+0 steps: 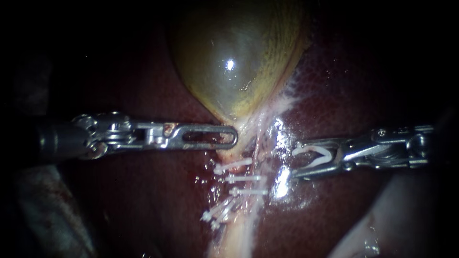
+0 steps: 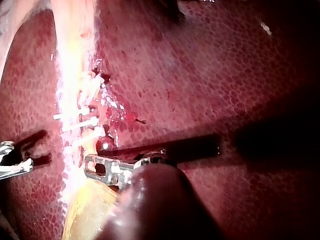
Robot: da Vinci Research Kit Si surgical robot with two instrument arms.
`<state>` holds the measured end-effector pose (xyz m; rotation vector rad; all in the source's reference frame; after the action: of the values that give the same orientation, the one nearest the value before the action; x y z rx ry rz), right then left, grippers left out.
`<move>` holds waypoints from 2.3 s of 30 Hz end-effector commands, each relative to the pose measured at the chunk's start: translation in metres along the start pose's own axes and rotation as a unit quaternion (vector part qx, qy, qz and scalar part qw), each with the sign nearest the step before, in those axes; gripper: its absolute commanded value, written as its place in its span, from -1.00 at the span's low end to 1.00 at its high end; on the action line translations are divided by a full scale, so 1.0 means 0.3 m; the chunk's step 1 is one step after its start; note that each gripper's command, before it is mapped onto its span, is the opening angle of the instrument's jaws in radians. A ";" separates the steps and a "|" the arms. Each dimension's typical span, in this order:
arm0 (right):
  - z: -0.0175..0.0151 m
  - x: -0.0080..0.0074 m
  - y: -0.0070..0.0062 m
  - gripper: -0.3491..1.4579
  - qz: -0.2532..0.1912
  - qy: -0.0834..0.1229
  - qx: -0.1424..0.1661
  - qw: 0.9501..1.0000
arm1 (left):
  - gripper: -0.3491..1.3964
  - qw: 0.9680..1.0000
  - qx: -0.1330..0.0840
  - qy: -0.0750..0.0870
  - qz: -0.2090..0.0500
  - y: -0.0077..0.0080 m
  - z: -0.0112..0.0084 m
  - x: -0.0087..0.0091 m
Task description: Clipping third clip right tube
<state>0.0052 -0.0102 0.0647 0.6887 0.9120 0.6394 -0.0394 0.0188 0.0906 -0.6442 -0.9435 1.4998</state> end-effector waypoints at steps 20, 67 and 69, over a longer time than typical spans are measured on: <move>0.010 -0.0002 -0.0004 -0.01 0.012 0.005 -0.007 1.000 | -1.00 1.000 0.001 -0.007 -0.001 0.0052 -0.0078 -0.0036; 0.041 -0.0048 0.0108 0.01 0.024 0.017 -0.023 0.999 | -1.00 1.000 -0.002 -0.011 -0.007 0.0154 -0.0219 -0.0052; 0.042 -0.0042 0.0107 0.01 0.025 0.017 -0.024 0.999 | -1.00 1.000 -0.002 -0.011 -0.007 0.0154 -0.0219 -0.0052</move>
<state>0.0150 -0.0123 0.0733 0.6606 0.9124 0.7172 -0.0361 0.0187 0.0831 -0.6241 -0.9664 1.4957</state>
